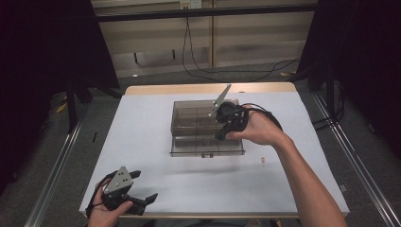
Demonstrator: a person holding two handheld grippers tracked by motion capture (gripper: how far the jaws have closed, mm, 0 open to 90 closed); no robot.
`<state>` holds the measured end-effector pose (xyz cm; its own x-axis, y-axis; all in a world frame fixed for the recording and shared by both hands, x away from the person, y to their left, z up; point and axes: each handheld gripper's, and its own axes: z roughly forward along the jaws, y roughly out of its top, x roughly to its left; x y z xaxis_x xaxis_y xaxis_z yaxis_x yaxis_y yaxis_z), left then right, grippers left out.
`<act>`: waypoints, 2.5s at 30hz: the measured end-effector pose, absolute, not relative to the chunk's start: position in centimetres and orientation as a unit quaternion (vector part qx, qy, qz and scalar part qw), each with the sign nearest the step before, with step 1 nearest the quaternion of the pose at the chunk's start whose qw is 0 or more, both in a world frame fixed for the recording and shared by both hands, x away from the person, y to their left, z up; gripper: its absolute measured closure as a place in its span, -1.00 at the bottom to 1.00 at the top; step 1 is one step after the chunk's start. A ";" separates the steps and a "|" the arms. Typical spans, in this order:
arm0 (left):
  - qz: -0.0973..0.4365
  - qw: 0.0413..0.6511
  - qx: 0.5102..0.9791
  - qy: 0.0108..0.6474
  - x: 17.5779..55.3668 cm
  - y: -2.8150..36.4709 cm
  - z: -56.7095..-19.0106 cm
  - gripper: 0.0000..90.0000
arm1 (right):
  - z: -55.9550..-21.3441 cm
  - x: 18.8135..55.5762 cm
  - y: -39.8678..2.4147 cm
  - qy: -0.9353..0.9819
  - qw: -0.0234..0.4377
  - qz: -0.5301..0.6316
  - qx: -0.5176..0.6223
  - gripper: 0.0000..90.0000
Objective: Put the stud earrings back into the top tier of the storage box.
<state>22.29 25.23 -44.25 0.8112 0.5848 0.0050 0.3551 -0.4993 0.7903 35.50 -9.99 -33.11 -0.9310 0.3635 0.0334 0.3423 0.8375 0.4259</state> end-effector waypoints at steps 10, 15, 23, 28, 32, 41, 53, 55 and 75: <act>0.138 0.418 0.855 0.275 22.3 25.3 -44.2 -0.89 | -34.3 36.1 -7.8 0.966 0.022 0.194 0.173 0.92; 0.138 0.422 0.852 0.277 22.3 25.3 -44.2 -0.89 | -35.2 36.6 -7.0 0.972 0.019 0.174 0.160 0.92; 0.140 0.417 0.855 0.275 22.3 25.3 -44.2 -0.89 | -36.5 37.0 -6.2 0.973 0.013 0.159 0.169 0.92; 0.140 0.417 0.855 0.275 22.3 25.3 -44.2 -0.89 | -37.1 37.2 -5.8 0.976 0.013 0.145 0.163 0.92; 0.139 0.418 0.854 0.275 22.3 25.3 -44.2 -0.89 | -37.4 37.3 -5.6 0.976 0.014 0.138 0.168 0.92; 0.138 0.418 0.855 0.276 22.3 25.4 -44.2 -0.89 | -38.1 37.4 -5.4 0.976 0.019 0.133 0.171 0.91; 0.137 0.416 0.855 0.277 22.3 25.3 -44.2 -0.89 | -37.6 37.3 -6.6 0.967 0.028 0.164 0.191 0.76; 0.137 0.417 0.855 0.277 22.3 25.3 -44.3 -0.89 | -37.4 37.2 -6.9 0.965 0.028 0.173 0.195 0.75; 0.140 0.413 0.855 0.280 22.5 25.5 -44.3 -0.89 | -35.7 36.0 -11.3 0.940 0.028 0.260 0.217 0.66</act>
<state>22.51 25.46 -44.31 0.8044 0.5940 0.0087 0.3626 -0.5024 0.7849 35.99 -11.32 -35.74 -0.9041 0.4231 0.0595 0.3935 0.7704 0.5016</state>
